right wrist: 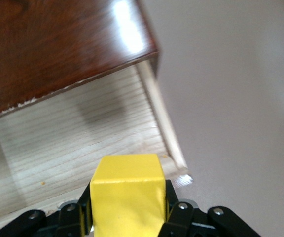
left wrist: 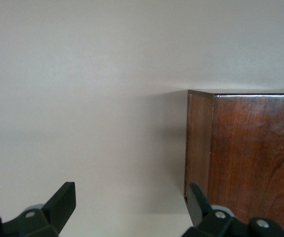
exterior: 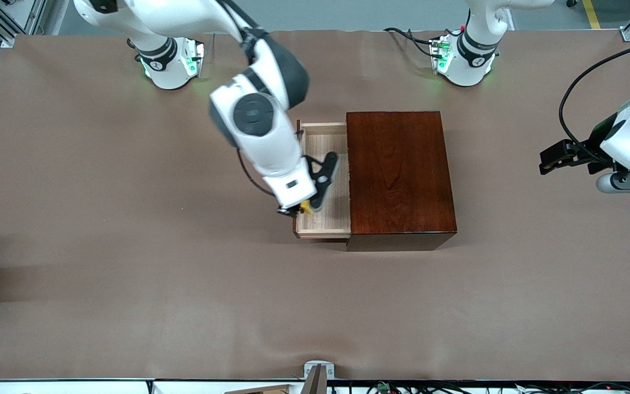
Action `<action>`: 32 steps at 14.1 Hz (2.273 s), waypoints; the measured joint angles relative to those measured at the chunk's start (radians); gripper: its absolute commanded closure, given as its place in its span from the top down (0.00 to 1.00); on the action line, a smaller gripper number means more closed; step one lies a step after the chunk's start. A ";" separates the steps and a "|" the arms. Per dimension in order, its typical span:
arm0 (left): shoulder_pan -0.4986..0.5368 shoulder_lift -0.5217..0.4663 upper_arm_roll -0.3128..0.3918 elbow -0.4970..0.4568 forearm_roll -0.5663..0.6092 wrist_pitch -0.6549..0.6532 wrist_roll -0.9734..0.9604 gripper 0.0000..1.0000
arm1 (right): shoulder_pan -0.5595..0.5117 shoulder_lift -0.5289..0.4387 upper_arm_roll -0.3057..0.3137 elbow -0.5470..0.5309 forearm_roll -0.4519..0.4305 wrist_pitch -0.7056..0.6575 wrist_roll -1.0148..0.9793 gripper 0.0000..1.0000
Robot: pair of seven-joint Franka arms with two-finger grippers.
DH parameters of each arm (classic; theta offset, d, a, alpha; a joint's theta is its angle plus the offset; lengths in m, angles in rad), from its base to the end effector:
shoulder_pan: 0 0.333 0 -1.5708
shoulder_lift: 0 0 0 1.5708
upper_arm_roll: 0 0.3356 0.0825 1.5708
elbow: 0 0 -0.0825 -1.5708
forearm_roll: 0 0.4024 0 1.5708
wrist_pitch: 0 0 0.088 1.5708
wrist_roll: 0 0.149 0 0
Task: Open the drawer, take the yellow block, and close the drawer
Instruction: 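Grasp the yellow cube and lift it out with the right gripper, then carry the cube away with the right gripper while the left gripper reaches the drawer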
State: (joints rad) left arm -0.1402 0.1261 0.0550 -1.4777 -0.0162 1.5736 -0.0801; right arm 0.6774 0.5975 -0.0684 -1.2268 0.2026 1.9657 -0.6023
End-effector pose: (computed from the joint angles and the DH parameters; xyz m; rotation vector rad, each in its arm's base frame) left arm 0.6098 -0.0564 0.5733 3.1345 -0.0081 -0.0481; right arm 0.6172 0.4707 0.4099 -2.4909 -1.6341 -0.2118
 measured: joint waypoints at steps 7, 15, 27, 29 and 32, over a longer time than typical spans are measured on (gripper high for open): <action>-0.013 0.000 -0.010 0.000 0.000 0.000 0.004 1.00 | -0.240 -0.128 -0.003 -0.035 0.080 -0.149 -0.002 0.00; -0.079 0.016 -0.296 0.002 -0.001 0.018 -0.018 1.00 | -0.443 -0.303 -0.009 -0.246 0.083 -0.153 0.109 0.00; -0.383 0.186 -0.364 0.021 0.037 0.262 0.034 1.00 | -0.616 -0.403 -0.028 -0.513 -0.128 -0.107 0.390 0.00; -0.428 0.271 -0.363 0.062 0.037 0.320 0.117 1.00 | -0.614 -0.401 -0.022 -0.554 -0.148 -0.082 0.512 0.00; -0.505 0.391 -0.359 0.122 0.080 0.431 0.250 1.00 | -0.610 -0.394 -0.015 -0.665 -0.151 0.066 0.581 0.00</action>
State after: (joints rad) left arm -0.6457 0.5174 -0.3043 -1.3553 0.0640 2.0042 0.1695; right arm 0.0670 0.2034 -0.0830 -1.8915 0.0514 2.0312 -0.0209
